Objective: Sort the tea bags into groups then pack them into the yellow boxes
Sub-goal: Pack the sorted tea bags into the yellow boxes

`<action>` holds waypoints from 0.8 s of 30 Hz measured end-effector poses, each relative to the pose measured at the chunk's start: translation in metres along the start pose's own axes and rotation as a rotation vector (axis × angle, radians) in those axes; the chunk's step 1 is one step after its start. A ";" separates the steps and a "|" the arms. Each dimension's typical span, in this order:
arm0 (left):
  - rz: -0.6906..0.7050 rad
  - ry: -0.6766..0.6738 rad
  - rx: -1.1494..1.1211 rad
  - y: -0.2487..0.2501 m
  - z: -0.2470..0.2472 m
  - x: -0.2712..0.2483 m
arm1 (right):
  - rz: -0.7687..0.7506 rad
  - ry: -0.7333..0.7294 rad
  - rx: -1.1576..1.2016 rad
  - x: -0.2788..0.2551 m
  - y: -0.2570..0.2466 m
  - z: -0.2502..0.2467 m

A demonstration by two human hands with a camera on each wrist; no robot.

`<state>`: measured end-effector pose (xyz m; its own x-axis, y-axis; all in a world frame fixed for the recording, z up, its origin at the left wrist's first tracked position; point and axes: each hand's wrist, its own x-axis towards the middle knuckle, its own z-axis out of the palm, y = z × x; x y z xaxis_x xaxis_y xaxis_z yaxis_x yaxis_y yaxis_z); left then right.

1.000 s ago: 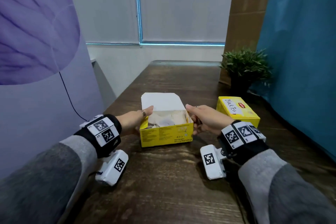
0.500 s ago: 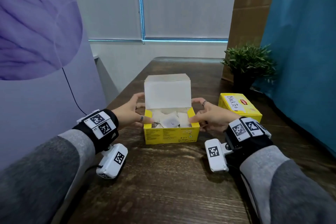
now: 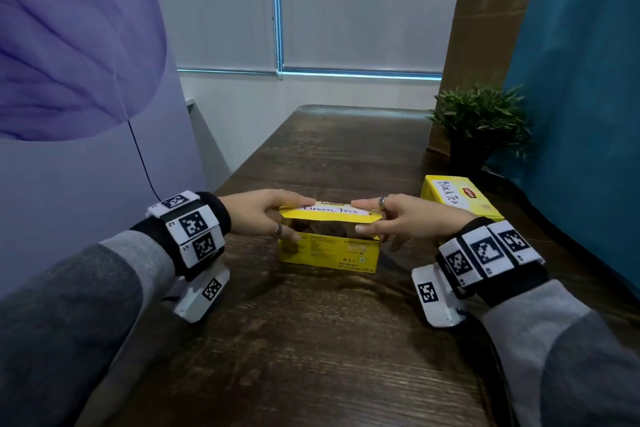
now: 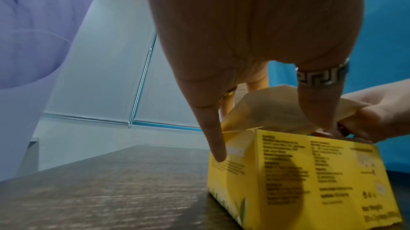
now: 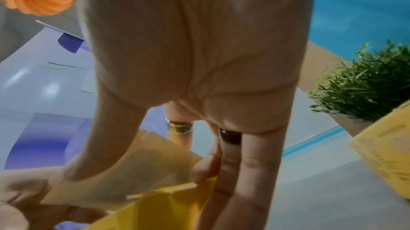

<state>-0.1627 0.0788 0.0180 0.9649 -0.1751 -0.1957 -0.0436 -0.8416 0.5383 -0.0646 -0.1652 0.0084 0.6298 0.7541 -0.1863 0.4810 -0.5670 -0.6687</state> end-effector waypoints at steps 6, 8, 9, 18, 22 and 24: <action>-0.027 -0.055 0.092 -0.006 0.009 0.009 | 0.000 -0.044 -0.056 0.000 -0.002 0.001; -0.027 -0.057 0.057 -0.006 0.010 0.009 | 0.002 -0.041 -0.060 0.000 0.000 0.001; -0.030 -0.046 0.055 -0.006 0.011 0.010 | 0.000 -0.032 -0.061 0.000 0.001 0.002; -0.079 0.020 0.122 -0.005 0.017 0.012 | -0.003 -0.006 -0.139 0.003 0.001 0.003; -0.092 0.021 0.129 -0.005 0.018 0.013 | 0.017 -0.014 -0.173 0.005 0.003 0.003; -0.095 0.019 0.126 -0.004 0.018 0.014 | 0.021 -0.011 -0.192 0.006 0.002 0.004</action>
<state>-0.1540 0.0706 -0.0022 0.9708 -0.0834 -0.2249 0.0168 -0.9116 0.4107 -0.0626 -0.1606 0.0036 0.6348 0.7444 -0.2072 0.5761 -0.6347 -0.5151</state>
